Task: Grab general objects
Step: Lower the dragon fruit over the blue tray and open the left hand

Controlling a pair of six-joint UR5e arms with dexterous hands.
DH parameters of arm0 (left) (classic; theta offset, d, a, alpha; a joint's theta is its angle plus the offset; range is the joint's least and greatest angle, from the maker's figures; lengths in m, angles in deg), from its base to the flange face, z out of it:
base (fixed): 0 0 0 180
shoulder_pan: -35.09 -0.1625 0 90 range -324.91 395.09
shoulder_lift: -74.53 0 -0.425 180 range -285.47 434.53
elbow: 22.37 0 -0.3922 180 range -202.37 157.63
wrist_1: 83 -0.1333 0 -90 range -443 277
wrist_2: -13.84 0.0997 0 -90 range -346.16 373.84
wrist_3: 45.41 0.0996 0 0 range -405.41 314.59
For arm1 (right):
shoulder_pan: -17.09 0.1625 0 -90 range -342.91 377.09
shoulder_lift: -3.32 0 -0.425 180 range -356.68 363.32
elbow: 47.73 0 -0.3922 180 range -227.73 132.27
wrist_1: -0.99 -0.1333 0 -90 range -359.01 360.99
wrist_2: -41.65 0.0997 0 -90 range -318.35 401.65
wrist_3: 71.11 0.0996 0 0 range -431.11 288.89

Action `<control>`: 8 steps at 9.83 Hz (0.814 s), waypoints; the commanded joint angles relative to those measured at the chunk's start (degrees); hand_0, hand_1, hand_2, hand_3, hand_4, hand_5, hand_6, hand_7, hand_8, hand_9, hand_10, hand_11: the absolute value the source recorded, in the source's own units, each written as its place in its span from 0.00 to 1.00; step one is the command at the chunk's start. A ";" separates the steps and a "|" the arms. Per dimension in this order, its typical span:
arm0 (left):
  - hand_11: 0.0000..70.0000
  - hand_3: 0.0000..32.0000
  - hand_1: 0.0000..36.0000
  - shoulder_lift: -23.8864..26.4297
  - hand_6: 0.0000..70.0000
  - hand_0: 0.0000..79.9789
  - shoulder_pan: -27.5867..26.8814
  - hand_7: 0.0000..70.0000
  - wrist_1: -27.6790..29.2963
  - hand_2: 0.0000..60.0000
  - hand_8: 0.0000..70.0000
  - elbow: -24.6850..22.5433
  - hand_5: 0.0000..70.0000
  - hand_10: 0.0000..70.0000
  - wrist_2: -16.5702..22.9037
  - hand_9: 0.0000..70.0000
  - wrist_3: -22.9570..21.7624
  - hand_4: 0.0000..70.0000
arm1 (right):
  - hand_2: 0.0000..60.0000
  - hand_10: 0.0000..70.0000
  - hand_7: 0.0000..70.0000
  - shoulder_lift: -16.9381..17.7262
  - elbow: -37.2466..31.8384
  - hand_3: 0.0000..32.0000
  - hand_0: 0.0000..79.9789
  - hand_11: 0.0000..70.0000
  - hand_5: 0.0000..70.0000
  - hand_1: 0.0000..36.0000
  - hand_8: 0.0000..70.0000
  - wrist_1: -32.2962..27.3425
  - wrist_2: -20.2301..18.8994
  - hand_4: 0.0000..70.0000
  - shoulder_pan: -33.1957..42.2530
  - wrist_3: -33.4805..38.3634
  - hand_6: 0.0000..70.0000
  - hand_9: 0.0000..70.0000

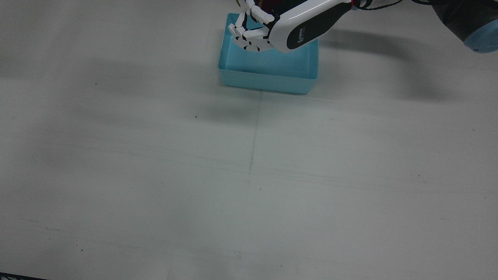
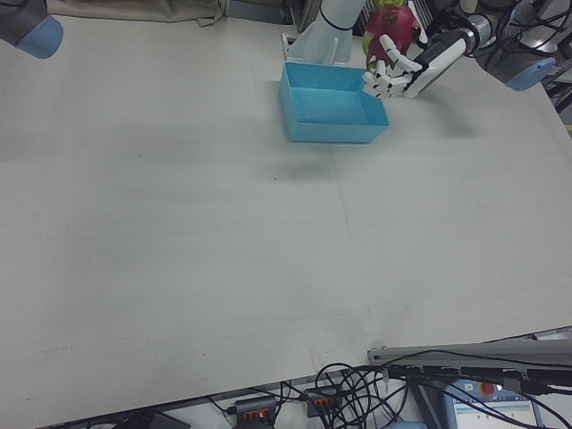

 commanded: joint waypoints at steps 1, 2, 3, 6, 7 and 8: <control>0.39 0.00 0.20 0.70 0.33 1.00 -3.96 0.86 -0.27 0.00 0.37 0.25 0.58 0.27 -0.49 0.44 0.56 1.00 | 0.00 0.00 0.00 0.00 0.04 0.00 0.00 0.00 0.00 0.00 0.00 0.00 0.00 0.00 0.00 0.05 0.00 0.00; 0.39 0.00 0.20 0.78 0.33 0.96 -4.67 0.85 0.07 0.00 0.36 0.25 0.58 0.27 -0.75 0.43 0.66 1.00 | 0.00 0.00 0.00 0.00 -0.05 0.00 0.00 0.00 0.00 0.00 0.00 0.00 0.00 0.00 0.00 0.05 0.00 0.00; 0.39 0.00 0.20 0.70 0.32 0.91 -6.16 0.83 0.86 0.00 0.35 0.25 0.57 0.26 -0.49 0.41 0.66 1.00 | 0.00 0.00 0.00 0.09 -0.05 0.00 0.00 0.00 0.00 0.00 0.00 0.00 0.00 0.00 0.00 -0.04 0.00 0.00; 0.15 0.00 0.25 0.78 0.12 0.65 -8.11 0.56 1.66 0.00 0.09 0.34 0.24 0.10 -0.58 0.09 0.74 0.85 | 0.00 0.00 0.00 0.00 -0.05 0.00 0.00 0.00 0.00 0.00 0.00 0.00 0.00 0.00 0.00 0.05 0.00 0.00; 0.04 0.00 0.23 1.39 0.03 0.64 -8.02 0.41 1.66 0.00 0.04 0.34 0.13 0.02 -0.67 0.06 0.74 0.49 | 0.00 0.00 0.00 0.00 -0.05 0.00 0.00 0.00 0.00 0.00 0.00 0.00 0.00 0.00 0.00 -0.04 0.00 0.00; 0.00 0.00 0.22 1.49 0.00 0.64 -8.02 0.35 1.66 0.00 0.05 0.52 0.07 0.00 -0.67 0.05 0.83 0.22 | 0.00 0.00 0.00 0.00 -0.05 0.00 0.00 0.00 0.00 0.00 0.00 0.00 0.00 0.00 0.00 -0.04 0.00 0.00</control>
